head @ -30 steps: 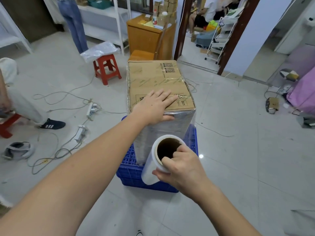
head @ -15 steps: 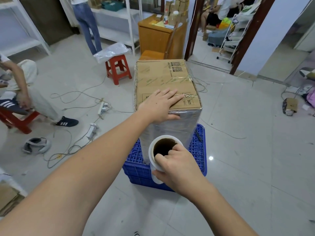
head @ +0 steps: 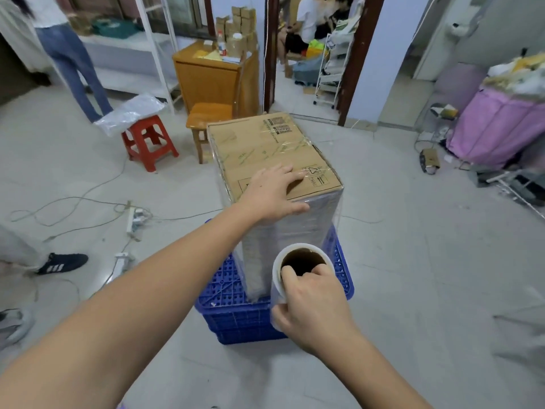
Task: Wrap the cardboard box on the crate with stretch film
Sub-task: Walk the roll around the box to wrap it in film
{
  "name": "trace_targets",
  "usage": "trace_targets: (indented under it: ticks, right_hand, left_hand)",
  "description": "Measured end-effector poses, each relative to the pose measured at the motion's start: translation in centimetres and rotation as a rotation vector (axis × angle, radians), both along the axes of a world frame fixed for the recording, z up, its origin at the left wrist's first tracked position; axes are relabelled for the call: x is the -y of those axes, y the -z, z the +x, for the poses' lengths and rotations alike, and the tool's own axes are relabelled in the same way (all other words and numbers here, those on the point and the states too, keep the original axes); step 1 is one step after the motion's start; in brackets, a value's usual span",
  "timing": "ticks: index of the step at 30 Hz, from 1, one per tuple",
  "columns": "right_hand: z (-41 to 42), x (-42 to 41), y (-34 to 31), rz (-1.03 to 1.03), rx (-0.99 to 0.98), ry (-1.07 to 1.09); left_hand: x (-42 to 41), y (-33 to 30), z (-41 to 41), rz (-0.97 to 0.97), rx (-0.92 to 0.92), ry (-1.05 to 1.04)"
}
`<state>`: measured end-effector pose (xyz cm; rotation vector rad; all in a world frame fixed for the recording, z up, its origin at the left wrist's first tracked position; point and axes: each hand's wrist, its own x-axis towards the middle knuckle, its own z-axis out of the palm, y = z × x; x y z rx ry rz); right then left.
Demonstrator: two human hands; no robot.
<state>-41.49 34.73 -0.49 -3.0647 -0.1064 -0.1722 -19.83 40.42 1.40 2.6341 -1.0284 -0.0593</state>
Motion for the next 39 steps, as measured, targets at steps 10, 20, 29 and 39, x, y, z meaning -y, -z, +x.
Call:
trace_targets:
  ticks: [10,20,29,39]
  right_hand:
    - [1.4,-4.3,-2.0,-0.037,-0.168,0.364]
    - [1.1,-5.4,-1.1,-0.056,-0.126,0.626]
    - [0.8,-3.4,0.8,-0.078,0.082,0.475]
    - [1.2,-6.4,-0.1,-0.047,0.138,-0.080]
  left_hand:
    - [-10.0,0.0,4.1,0.250,0.166,0.514]
    - [-9.3,4.0,3.3,-0.075,0.390,0.390]
    - [-8.3,3.7,2.8,-0.044,0.404,0.349]
    - [-8.7,3.6,2.3,0.042,0.441,0.335]
